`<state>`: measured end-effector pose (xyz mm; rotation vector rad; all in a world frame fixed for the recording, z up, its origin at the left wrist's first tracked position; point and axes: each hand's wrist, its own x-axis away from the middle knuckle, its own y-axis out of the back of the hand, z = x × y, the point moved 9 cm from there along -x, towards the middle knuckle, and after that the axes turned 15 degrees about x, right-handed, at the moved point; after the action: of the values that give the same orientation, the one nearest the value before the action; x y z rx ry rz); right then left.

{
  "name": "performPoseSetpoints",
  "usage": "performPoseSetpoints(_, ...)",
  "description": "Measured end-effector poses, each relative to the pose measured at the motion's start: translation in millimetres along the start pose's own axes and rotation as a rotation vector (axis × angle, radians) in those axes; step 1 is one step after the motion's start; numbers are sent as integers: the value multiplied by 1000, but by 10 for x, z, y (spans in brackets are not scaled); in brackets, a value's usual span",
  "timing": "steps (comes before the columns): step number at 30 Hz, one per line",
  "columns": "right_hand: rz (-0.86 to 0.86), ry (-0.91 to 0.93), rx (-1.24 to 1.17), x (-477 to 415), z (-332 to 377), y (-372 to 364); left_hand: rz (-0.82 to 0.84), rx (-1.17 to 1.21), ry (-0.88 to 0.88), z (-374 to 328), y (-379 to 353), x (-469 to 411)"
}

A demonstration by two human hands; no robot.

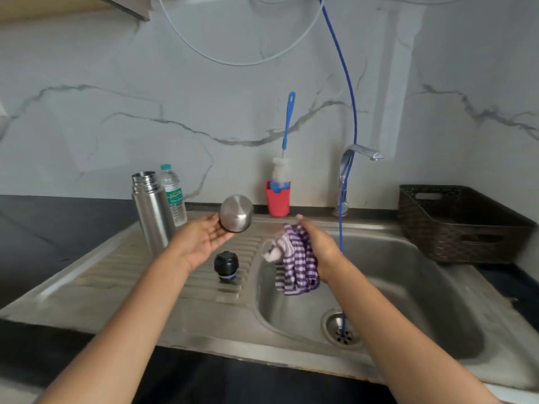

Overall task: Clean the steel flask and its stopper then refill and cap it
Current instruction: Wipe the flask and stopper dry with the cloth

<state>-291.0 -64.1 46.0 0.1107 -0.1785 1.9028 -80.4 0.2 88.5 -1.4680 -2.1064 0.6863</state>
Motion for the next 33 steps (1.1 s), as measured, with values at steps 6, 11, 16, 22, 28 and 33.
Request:
performPoseSetpoints(6,49,454,767,90,372,-316,65,52,118,297,-118,11)
performPoseSetpoints(11,-77,516,772,68,418,-301,145,-9,110,343,-195,-12)
performPoseSetpoints(16,-78,507,802,27,429,-346,204,-437,-2,227,-204,1)
performPoseSetpoints(22,37,528,783,-13,443,-539,238,-819,-101,-57,-251,-28)
performPoseSetpoints(28,35,439,641,-165,362,-586,222,-1103,-185,-309,-216,-227)
performPoseSetpoints(33,-112,336,397,-311,193,-313,-129,-1142,-295,-626,220,-612)
